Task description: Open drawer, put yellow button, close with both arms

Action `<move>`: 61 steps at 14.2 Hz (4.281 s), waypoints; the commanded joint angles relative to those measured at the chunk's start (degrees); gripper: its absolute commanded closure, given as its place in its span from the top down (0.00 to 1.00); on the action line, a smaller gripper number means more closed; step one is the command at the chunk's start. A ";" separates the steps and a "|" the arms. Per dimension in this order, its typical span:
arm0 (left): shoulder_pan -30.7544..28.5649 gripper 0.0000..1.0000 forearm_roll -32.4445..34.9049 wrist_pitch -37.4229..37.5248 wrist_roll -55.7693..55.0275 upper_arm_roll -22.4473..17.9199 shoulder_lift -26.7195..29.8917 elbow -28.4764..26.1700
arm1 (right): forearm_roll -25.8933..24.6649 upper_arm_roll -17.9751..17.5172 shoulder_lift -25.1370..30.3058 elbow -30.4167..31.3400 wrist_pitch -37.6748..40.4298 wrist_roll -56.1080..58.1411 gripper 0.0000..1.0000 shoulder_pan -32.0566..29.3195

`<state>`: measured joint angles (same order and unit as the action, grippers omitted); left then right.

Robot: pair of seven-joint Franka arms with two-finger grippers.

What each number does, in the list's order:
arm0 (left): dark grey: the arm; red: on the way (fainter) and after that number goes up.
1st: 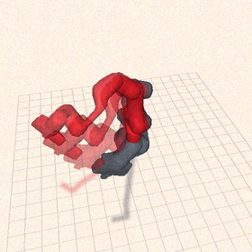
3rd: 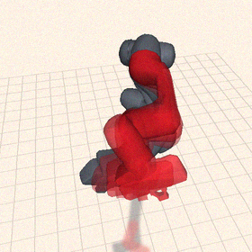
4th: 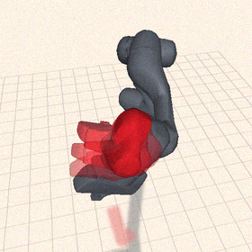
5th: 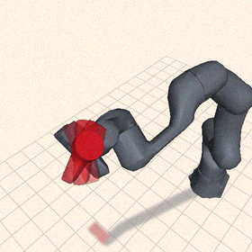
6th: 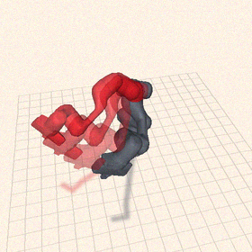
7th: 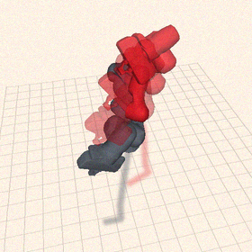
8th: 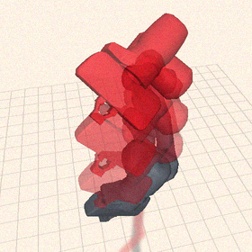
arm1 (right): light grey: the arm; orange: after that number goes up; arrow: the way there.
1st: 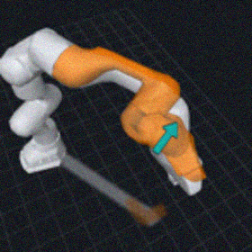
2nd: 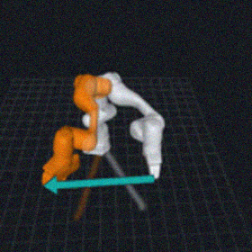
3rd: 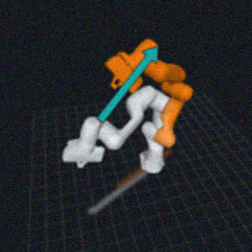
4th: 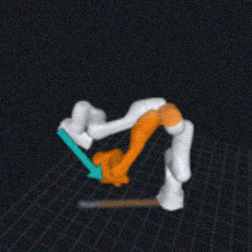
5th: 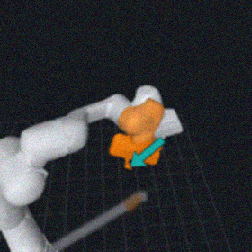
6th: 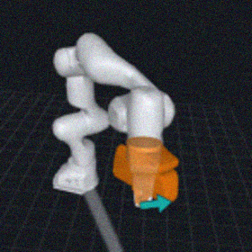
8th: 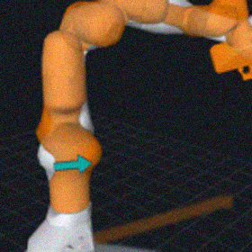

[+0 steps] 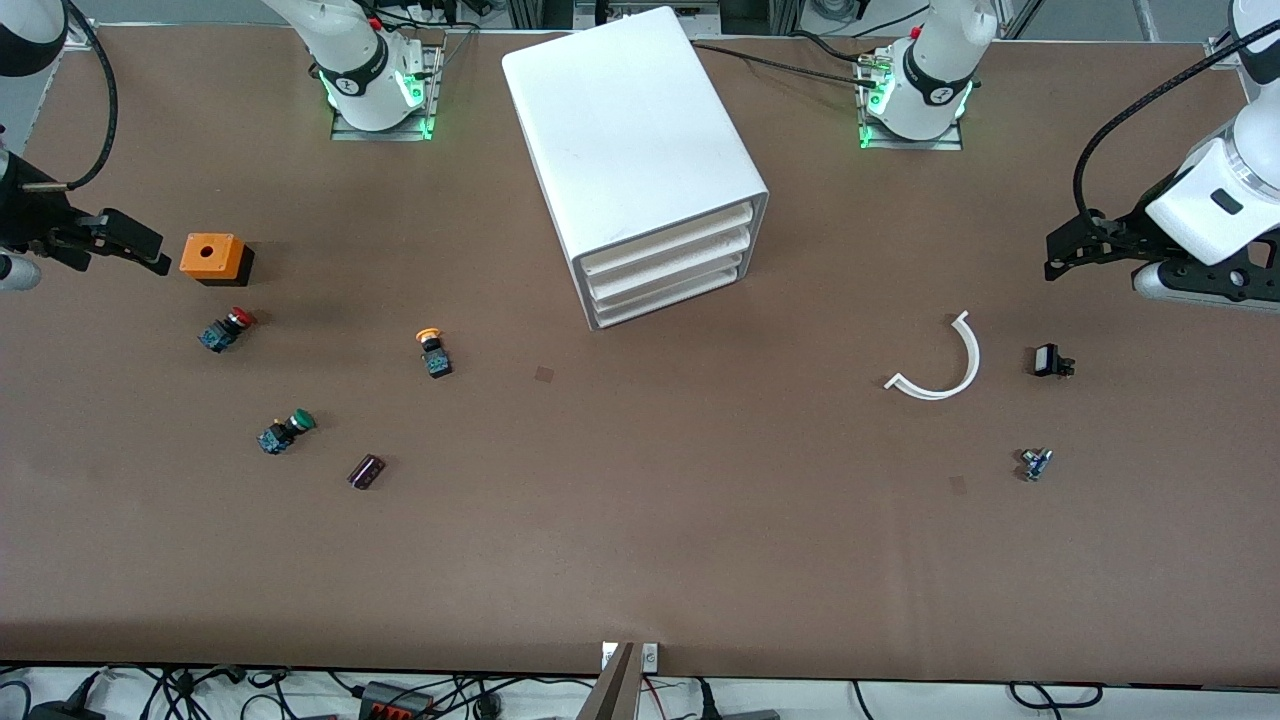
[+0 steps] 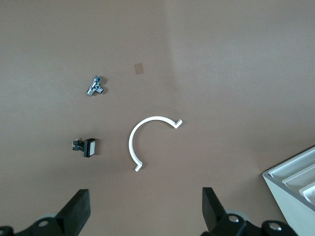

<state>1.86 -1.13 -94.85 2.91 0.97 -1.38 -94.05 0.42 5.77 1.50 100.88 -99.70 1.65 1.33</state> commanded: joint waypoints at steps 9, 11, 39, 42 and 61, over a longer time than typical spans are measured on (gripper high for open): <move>-0.01 1.00 -0.45 1.51 0.87 -0.18 -0.56 1.76 | 0.81 -0.33 0.35 0.46 -0.32 0.19 1.00 -0.54; -0.01 1.00 -0.45 1.51 0.87 -0.18 -0.56 1.76 | 0.81 -0.33 0.26 0.46 -0.23 0.28 1.00 -0.63; -0.01 1.00 -0.45 1.51 0.69 -0.27 -0.56 1.76 | 0.81 -0.41 -0.01 0.37 -0.40 -0.25 1.00 -0.27; 0.43 1.00 -0.54 2.38 0.69 0.17 -0.73 1.85 | 0.81 -0.41 -0.01 0.37 -0.23 -0.07 1.00 -0.27; 6.23 1.00 -45.34 1.60 22.05 10.63 -22.79 -1.65 | 1.08 -1.03 -7.54 -0.15 -1.28 0.37 1.00 3.94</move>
<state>8.16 -43.22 -92.00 24.02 10.73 -25.26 -93.98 0.79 4.79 -2.94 101.24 -100.02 1.84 3.76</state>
